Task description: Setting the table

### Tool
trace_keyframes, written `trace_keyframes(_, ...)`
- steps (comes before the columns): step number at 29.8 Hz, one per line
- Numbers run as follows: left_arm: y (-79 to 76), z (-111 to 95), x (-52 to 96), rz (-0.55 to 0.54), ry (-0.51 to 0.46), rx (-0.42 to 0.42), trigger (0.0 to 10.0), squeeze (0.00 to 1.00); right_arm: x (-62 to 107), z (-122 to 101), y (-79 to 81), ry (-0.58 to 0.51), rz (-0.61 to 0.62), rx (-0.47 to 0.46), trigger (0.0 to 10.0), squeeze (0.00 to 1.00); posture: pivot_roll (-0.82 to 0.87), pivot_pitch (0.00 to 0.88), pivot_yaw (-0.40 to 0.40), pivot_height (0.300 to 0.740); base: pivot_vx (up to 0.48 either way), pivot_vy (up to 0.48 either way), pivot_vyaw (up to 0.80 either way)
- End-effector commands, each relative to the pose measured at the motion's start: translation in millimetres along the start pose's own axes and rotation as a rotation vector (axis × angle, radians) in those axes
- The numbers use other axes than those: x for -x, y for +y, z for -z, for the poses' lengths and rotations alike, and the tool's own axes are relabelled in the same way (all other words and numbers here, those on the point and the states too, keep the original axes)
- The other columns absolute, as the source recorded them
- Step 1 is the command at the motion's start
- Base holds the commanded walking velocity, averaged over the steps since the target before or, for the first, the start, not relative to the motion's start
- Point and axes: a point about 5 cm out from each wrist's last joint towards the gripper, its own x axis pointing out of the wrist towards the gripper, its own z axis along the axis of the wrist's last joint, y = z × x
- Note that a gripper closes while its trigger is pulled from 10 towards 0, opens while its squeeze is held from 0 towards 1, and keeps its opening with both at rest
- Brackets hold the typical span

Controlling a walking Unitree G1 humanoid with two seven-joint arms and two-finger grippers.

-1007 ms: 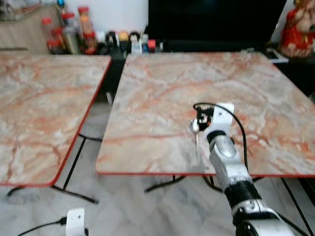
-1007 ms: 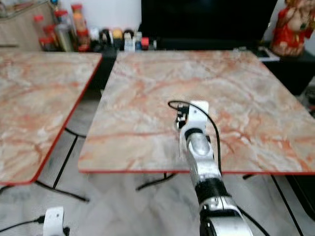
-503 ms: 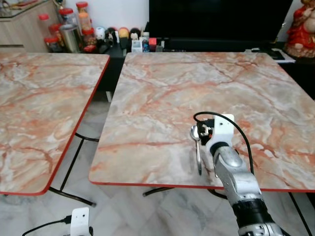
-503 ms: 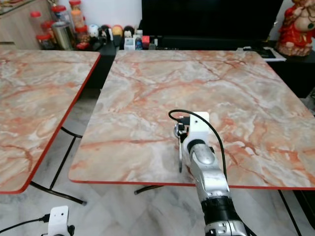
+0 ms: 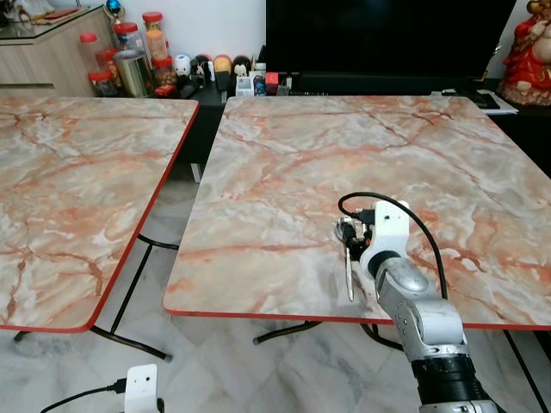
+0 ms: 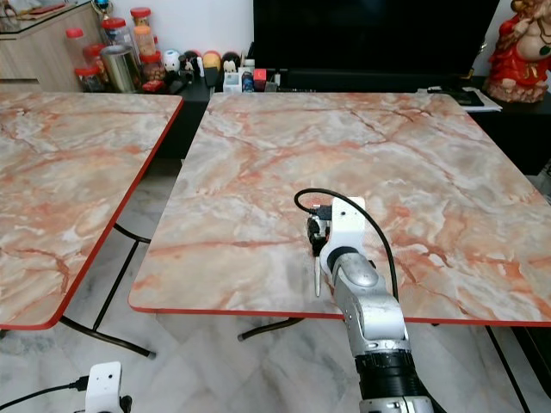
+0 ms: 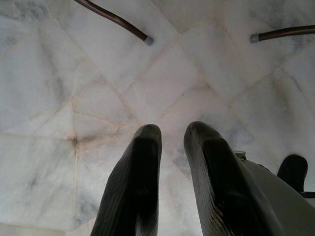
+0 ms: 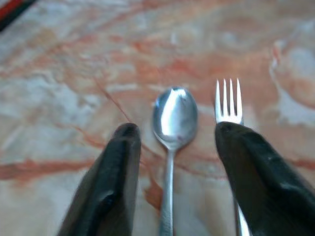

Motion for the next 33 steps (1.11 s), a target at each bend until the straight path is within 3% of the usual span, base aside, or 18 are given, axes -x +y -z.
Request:
trace_keyframes(1, 2.2, 3, 0.2, -0.007, 0.018, 0.004, 10.0, 0.0, -3.6, 1, -1.4, 0.03, 0.004, -0.015, 10.0, 0.37, -0.01, 0.038, -0.008, 0.74, 0.0, 0.0, 0.0)
trace_keyframes(4, 3.1, 3, 0.2, -0.005, 0.02, 0.006, 10.0, 0.0, -6.7, 13, -3.8, 0.089, -0.007, -0.008, 10.0, 0.36, -0.01, 0.038, -0.009, 0.74, 0.0, 0.0, 0.0)
trace_keyframes(5, 3.6, 3, 0.3, -0.005, 0.02, 0.006, 10.0, 0.0, -6.6, 14, -3.2, 0.094, -0.012, -0.008, 10.0, 0.23, -0.01, 0.036, -0.008, 0.74, 0.0, 0.0, 0.0)
trace_keyframes(6, 4.1, 3, 0.4, -0.006, 0.021, 0.005, 10.0, 0.0, -6.6, 15, -2.3, 0.099, -0.021, -0.013, 10.0, 0.0, -0.01, 0.036, -0.008, 0.74, 0.0, 0.0, 0.0)
trace_keyframes(16, 5.2, 8, 1.6, -0.007, 0.029, 0.002, 10.0, 0.0, -8.1, 19, 4.4, 0.125, -0.074, -0.021, 10.0, 0.0, -0.01, 0.03, -0.006, 0.74, 0.0, 0.0, 0.0)
trace_keyframes(33, 5.4, 12, 2.4, -0.004, 0.044, 0.01, 10.0, 0.0, -11.9, 25, -2.9, 0.139, -0.053, 0.045, 10.0, 0.0, -0.01, 0.024, -0.01, 0.74, 0.0, 0.0, 0.0)
